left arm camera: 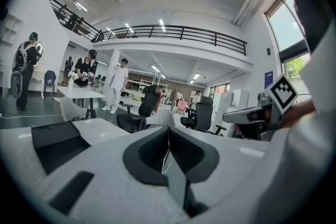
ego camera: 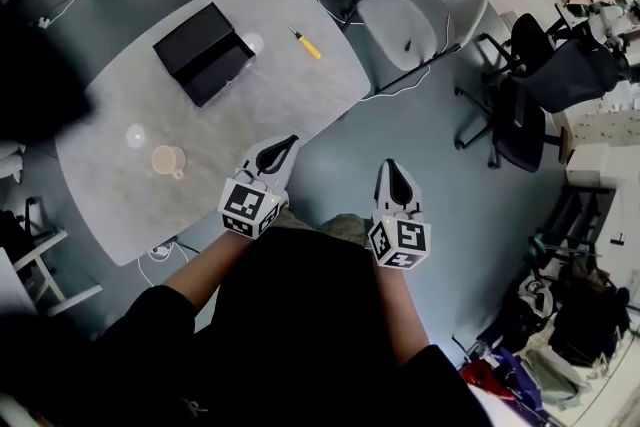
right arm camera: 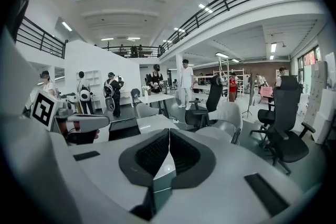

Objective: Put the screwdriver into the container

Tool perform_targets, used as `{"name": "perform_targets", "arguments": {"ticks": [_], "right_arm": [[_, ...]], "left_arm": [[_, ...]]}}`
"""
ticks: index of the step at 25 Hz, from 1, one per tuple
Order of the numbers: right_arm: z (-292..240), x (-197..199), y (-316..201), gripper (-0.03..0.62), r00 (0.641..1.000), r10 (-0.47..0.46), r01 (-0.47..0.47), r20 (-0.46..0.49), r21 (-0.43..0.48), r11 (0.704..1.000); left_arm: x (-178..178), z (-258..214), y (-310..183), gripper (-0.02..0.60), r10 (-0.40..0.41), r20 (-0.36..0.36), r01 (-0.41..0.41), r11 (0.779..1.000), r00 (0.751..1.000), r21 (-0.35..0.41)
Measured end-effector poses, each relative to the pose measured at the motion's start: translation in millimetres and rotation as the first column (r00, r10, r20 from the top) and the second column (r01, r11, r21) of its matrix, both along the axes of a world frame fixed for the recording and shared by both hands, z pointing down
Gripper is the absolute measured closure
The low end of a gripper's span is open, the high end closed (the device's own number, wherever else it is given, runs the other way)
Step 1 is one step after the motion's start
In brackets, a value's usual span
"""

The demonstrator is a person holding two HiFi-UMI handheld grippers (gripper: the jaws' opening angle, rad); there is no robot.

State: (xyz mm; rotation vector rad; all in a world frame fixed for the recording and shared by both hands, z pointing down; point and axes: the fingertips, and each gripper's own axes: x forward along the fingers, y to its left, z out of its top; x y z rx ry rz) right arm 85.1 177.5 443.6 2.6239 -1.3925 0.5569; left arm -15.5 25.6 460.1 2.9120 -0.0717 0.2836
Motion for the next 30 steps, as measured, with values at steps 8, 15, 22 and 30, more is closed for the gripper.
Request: {"name": "perform_targets", "arguments": {"ticks": [8,15,22,30], "right_arm": [[29,42,-34,0.582,0.996,-0.079,0.079,0.029,-0.028,0.996],[48,119,-72,0.582,0.986,-0.145,0.147,0.081,-0.013,0.989],[56,189,-126,0.582,0.944,-0.309,0.312,0.118,-0.007,0.950],[61,249,-164,0.582,0.890,-0.436,0.438,0.134,0.018,0.899]], "left_arm": [[52,23,-39,0.565,-0.071,0.010,0.071,0.997,0.997,-0.038],[118,78,-59,0.565,-0.096,0.162,0.101,0.995,0.982,-0.020],[182,135,-98,0.563,-0.204,0.317,0.239,0.968,0.926,-0.076],[223,204,-145,0.560,-0.338,0.472,0.502,0.818,0.814,-0.281]]}}
